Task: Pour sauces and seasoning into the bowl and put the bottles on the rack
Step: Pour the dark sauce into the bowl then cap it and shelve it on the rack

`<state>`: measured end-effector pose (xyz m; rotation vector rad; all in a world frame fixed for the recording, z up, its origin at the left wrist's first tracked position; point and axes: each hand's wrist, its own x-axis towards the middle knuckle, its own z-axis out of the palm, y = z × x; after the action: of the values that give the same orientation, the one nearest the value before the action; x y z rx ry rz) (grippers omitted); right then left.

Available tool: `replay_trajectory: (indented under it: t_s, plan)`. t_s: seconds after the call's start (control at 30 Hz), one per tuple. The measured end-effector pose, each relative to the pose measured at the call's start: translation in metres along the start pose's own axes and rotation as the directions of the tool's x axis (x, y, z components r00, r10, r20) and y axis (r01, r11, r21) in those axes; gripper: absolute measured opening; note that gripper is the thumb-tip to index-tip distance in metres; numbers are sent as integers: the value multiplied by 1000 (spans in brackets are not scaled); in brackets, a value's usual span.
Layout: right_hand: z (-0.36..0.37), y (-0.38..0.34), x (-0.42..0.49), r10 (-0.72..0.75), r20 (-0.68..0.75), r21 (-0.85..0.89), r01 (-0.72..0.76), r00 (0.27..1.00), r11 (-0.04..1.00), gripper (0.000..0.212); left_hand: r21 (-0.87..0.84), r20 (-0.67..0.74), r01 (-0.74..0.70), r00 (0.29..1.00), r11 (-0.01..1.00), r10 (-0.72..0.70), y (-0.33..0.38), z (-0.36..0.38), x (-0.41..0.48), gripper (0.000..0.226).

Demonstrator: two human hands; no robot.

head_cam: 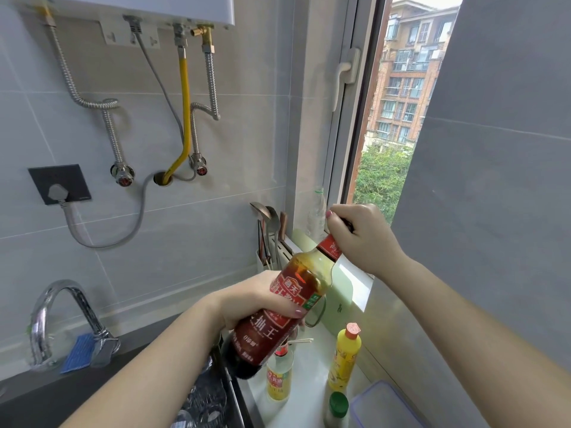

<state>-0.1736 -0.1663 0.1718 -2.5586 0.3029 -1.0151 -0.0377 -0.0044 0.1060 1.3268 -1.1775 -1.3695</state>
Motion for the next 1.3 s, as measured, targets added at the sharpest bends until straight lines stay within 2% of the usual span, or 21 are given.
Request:
replay_trajectory:
  t_s: [0.07,0.1,0.17,0.27,0.37,0.47,0.57,0.7,0.77,0.8,0.87,0.9,0.97,1.03,1.1,1.13,1.2,1.3]
  plan:
    - [2,7,0,81,-7,-41,-81,997,996,39,253,-233,-3,970,967,64,8,12,2,37]
    - [2,10,0,127,-4,-50,-127,992,991,37,388,-348,32,931,921,114,10,19,3,38]
    - [2,15,1,219,7,-50,-219,976,975,36,608,-536,173,810,775,239,10,32,5,45]
    - [3,14,1,330,-2,-21,-330,944,944,39,729,-647,343,628,592,432,-1,43,13,54]
    - [5,12,4,494,24,-50,-492,869,869,41,754,-655,393,504,526,563,-10,45,19,53]
    - [5,10,5,657,150,-75,-655,738,752,38,795,-599,438,454,420,659,-25,39,23,57]
    - [6,10,1,739,293,-108,-747,607,656,39,820,-502,500,398,277,768,-43,30,26,60]
    - [11,17,-8,799,483,-137,-870,359,474,30,831,-410,530,379,169,829,-57,19,26,55]
    - [12,18,-11,787,550,-150,-894,279,421,28,835,-392,530,388,146,834,-62,16,26,55]
    - [12,19,-11,782,565,-155,-898,263,413,29,837,-395,528,399,145,828,-63,15,27,55]
    - [14,18,-11,781,552,-132,-894,293,429,38,836,-426,522,424,168,799,-64,14,28,55]
    - [16,17,-11,771,533,-96,-881,348,464,47,832,-454,520,434,196,778,-64,13,28,56]
    - [18,16,-11,699,489,24,-809,522,588,67,823,-533,485,479,295,698,-58,14,27,59]
    - [17,14,-13,576,394,124,-662,717,739,75,771,-634,388,538,505,555,-48,16,24,59]
    - [15,12,-14,436,260,149,-482,862,863,68,638,-703,282,595,717,391,-41,16,22,55]
    - [13,11,-15,371,206,145,-403,905,903,63,567,-716,245,618,786,324,-39,15,22,53]
    - [13,7,-15,279,149,143,-300,948,943,49,431,-701,165,681,887,214,-37,14,19,52]
    - [19,2,-12,262,148,187,-287,954,939,38,152,-573,-5,814,988,92,-34,16,13,48]
